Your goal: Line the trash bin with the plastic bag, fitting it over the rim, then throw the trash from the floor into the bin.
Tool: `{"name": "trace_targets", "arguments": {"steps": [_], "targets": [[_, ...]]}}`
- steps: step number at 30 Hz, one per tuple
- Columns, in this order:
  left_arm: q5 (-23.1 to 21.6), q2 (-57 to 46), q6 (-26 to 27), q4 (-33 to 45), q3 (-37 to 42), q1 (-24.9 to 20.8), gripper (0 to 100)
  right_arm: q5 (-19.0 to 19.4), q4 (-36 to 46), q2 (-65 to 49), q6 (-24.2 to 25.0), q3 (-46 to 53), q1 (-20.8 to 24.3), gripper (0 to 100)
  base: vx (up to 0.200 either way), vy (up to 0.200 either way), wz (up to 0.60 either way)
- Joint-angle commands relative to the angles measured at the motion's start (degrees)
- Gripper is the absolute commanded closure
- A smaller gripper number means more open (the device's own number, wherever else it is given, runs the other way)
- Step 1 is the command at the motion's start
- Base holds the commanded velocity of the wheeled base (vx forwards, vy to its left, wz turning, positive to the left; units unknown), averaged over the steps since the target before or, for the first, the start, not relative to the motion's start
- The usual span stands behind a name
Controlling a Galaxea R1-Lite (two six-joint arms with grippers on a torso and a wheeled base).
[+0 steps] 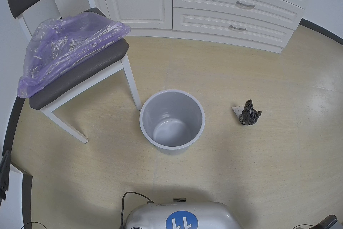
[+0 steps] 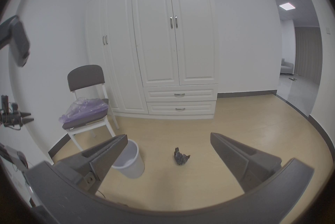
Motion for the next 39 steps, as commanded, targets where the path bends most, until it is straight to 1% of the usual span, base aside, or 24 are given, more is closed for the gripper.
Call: {"name": "trace_targets", "arguments": {"steps": [1, 2, 3, 4, 5, 6, 7, 8, 9, 11, 12, 13, 14, 15, 17, 20, 22, 23, 24, 25, 27, 30, 34, 39], "targets": [[9.47, 19.27, 11.44, -1.59, -5.89, 0.28, 0, -0.60, -11.11, 20.97, 2.08, -8.28, 1.82, 0, 0.000, 0.000, 0.00], [12.19, 23.04, 13.46, -3.26, -7.21, 0.98, 0, -2.70, -15.33, 25.36, 2.17, -9.33, 3.05, 0, 0.000, 0.000, 0.00], [13.24, 24.80, 14.25, -3.97, -7.91, 1.42, 0, -4.29, -17.17, 27.29, 2.17, -9.77, 4.02, 0, 0.000, 0.000, 0.00], [14.48, 27.53, 15.48, -5.29, -8.88, 2.21, 0, -7.71, -20.34, 30.28, 2.34, -10.48, 6.22, 0, 0.000, 0.000, 0.00], [14.56, 27.88, 15.57, -5.46, -9.05, 2.39, 0, -8.24, -20.69, 30.72, 2.34, -10.65, 6.57, 0, 0.000, 0.000, 0.00], [15.18, 31.57, 17.24, -7.40, -10.55, 3.79, 0, -14.75, -25.44, 34.85, 3.57, -11.62, 11.40, 0, 0.000, 0.000, 0.00], [15.27, 33.24, 17.94, -8.36, -11.34, 4.59, 0, -18.00, -27.55, 36.61, 4.37, -11.97, 14.22, 0, 0.000, 0.000, 0.00], [15.27, 34.73, 18.47, -8.98, -11.95, 5.38, 0, -20.37, -28.95, 38.02, 4.81, -12.23, 16.41, 0, 0.000, 0.000, 0.00], [15.27, 37.81, 19.35, -10.03, -13.54, 7.22, 0, -24.59, -31.33, 40.65, 5.24, -11.97, 20.72, 0, 0.000, 0.000, 0.00], [15.18, 40.27, 19.79, -10.38, -14.77, 8.89, 0, -26.35, -32.20, 42.06, 5.60, -10.74, 23.01, 0, 0.000, 0.000, 0.00], [15.18, 40.27, 19.79, -10.38, -14.77, 8.89, 0, -26.35, -32.20, 42.06, 5.60, -10.74, 23.01, 0, 0.000, 0.000, 0.00], [14.91, 43.43, 19.96, -10.56, -16.44, 10.65, 0, -26.26, -32.56, 43.55, 6.04, -8.37, 24.06, 0, 0.000, 0.000, 0.00], [14.91, 43.43, 19.96, -10.56, -16.44, 10.65, 0, -26.26, -32.56, 43.55, 6.04, -8.37, 24.06, 0, 0.000, 0.000, 0.00], [14.83, 45.37, 19.70, -10.65, -17.23, 11.62, 0, -26.08, -32.82, 44.70, 6.39, -8.63, 24.24, 0, 0.000, 0.000, 0.00], [14.74, 49.68, 19.61, -11.44, -18.46, 15.48, 0, -25.91, -33.87, 45.84, 6.39, -9.16, 24.32, 0, 0.000, 0.000, 0.00], [14.56, 52.05, 19.43, -12.32, -18.81, 17.86, 0, -26.00, -34.23, 45.84, 6.39, -9.33, 24.32, 0, 0.000, 0.000, 0.00], [12.89, 55.30, 19.35, -13.99, -19.51, 20.85, 0, -25.82, -34.14, 45.14, 6.39, -9.60, 24.41, 0, 0.000, 0.000, 0.00], [11.22, 56.18, 19.35, -14.60, -19.60, 21.81, 0, -25.56, -34.14, 44.96, 6.39, -9.60, 24.32, 0, 0.000, 0.000, 0.00], [10.78, 56.44, 19.35, -14.78, -19.69, 21.99, 0, -25.47, -34.14, 44.87, 6.39, -9.60, 24.32, 0, 0.000, 0.000, 0.00], [8.15, 57.85, 19.26, -15.92, -20.22, 23.31, 0, -24.94, -34.14, 44.70, 6.39, -9.60, 24.32, 0, 0.000, 0.000, 0.00], [7.00, 59.52, 19.17, -16.54, -20.83, 23.83, 0, -24.77, -34.14, 44.34, 6.39, -9.51, 24.32, 0, 0.000, 0.000, 0.00], [6.83, 61.98, 18.99, -17.94, -22.15, 24.36, 0, -24.77, -34.14, 44.34, 6.39, -9.51, 24.32, 0, 0.000, 0.000, 0.00], [6.65, 65.67, 16.62, -20.49, -24.79, 24.36, 0, -24.68, -34.14, 44.34, 6.48, -9.51, 24.32, 0, 0.000, 0.000, 0.00], [6.65, 70.24, 14.78, -21.72, -28.21, 24.80, 0, -24.41, -34.14, 44.61, 6.65, -9.51, 24.32, 0, 0.000, 0.000, 0.00]]}}
